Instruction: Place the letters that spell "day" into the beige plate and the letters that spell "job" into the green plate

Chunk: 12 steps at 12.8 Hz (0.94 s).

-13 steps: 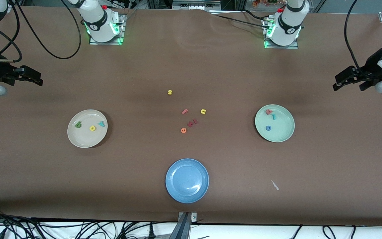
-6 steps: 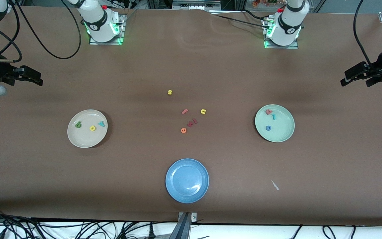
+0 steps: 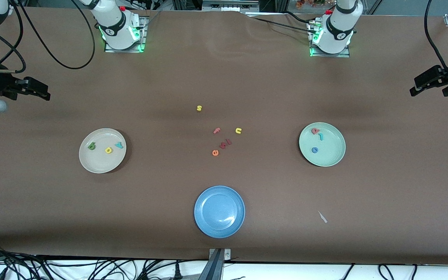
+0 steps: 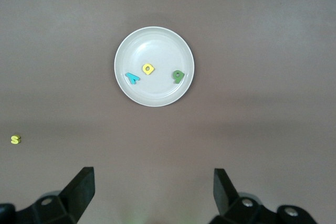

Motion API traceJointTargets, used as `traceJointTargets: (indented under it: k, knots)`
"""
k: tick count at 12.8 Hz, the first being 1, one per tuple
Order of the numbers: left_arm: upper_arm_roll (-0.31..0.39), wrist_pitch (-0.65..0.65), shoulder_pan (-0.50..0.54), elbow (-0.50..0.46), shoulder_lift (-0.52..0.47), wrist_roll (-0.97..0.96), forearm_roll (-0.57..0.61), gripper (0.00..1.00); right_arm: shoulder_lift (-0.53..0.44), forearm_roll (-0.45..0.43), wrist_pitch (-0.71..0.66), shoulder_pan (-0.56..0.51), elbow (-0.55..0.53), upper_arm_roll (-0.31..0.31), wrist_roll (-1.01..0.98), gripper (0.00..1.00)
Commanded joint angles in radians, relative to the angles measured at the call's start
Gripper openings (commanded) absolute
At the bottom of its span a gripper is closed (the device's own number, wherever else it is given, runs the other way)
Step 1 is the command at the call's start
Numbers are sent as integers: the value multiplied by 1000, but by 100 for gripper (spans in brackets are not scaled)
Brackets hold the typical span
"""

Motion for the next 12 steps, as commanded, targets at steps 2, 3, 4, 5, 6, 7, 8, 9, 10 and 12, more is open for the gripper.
traceJointTargets:
  k: [2, 3, 4, 5, 6, 7, 8, 9, 10, 12]
  knots:
    - [4, -18, -9, 22, 17, 29, 26, 100, 2, 2, -10, -9, 12, 6, -4, 100]
    - [4, -26, -9, 22, 14, 47, 26, 100, 2, 2, -11, -9, 12, 6, -4, 100]
    - [4, -24, -9, 30, 20, 78, 26, 100, 2, 2, -11, -9, 14, 8, -4, 100]
    - [4, -21, -11, 37, 24, 90, 27, 100, 2, 2, -11, -11, 12, 6, -4, 100]
    - [4, -21, 0, 39, 26, 92, 23, 100, 2, 2, -11, -9, 12, 6, -4, 100]
    - [6, -21, 5, 34, 24, 92, 23, 100, 2, 2, -10, -9, 14, 6, -4, 100]
    - [6, -21, 5, 36, 26, 92, 26, 100, 2, 2, -10, -9, 12, 6, -4, 100]
    - [6, -21, 2, 37, 26, 90, 27, 100, 2, 2, -10, -11, 14, 6, -4, 100]
    - [6, -21, 3, 39, 26, 90, 27, 100, 2, 2, -10, -11, 14, 6, -4, 100]
    - [9, -21, 5, 39, 26, 92, 27, 100, 2, 2, -10, -11, 12, 6, -4, 100]
